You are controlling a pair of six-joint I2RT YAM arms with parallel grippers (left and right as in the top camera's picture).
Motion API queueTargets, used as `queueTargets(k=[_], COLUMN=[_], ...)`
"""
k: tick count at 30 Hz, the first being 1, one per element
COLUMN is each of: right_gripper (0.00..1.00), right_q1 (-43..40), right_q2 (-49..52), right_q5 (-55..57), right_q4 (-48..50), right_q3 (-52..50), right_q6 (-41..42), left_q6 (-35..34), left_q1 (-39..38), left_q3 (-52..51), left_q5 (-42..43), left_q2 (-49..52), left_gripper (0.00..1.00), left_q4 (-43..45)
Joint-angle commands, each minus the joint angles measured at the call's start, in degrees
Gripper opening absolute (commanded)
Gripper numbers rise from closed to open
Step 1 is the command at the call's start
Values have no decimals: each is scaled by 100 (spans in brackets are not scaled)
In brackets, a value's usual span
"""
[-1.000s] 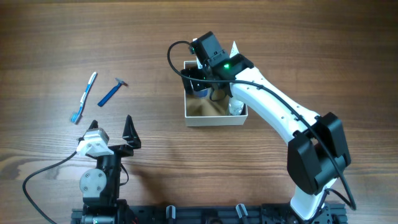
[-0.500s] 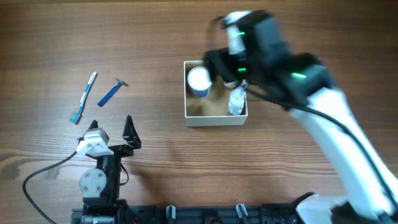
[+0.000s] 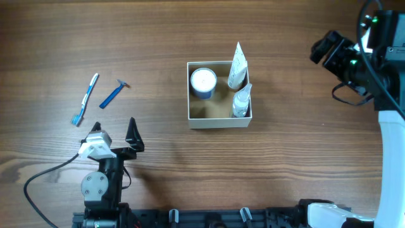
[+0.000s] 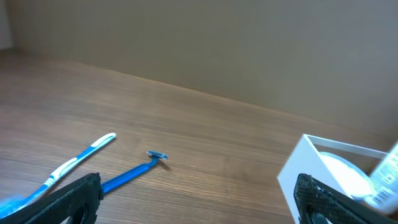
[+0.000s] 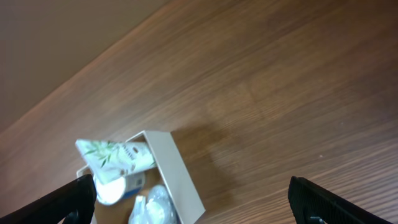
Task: Pack container
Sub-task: 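Reach the left gripper to the blue toothbrush and grasp its handle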
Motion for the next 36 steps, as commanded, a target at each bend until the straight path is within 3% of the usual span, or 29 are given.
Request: queueTargets(k=[1,2,10,16,22,25,32,36], right_gripper=[100,100,100,100,100,100,100,100], right_q1=[-114,-111,-111,-111,-111,-111,-111,-111], right_q2=[59,59,59,59,59,59,59,59], right_q5=[144,317,354,354,352,354,354,354], right_q4=[-20,-22,-17,-20,-20,-20,-20,-20], right_q3=[-103,-103,-103,-103,-103,-103,-103,-103], right_q6=[116,116,122,125,125,125,125,125], left_q6=[-96,-227,-1261,-1266,-726,-369,149,149], left_q1=[28,31,31,31,63,195,994,1366], left_q3=[-7,-7,168,1110,2787,3978,6568,7163], left_q5=[1128,1432,1379,697,317,-133,-87,-74], left_q2=[-13,-13,216,1139,2970,4168,6942,8006], left_gripper=[100,100,100,100,100,100,100,100], left_q4=[61,109,-2,-251,-931,-1735,-3665,-3825])
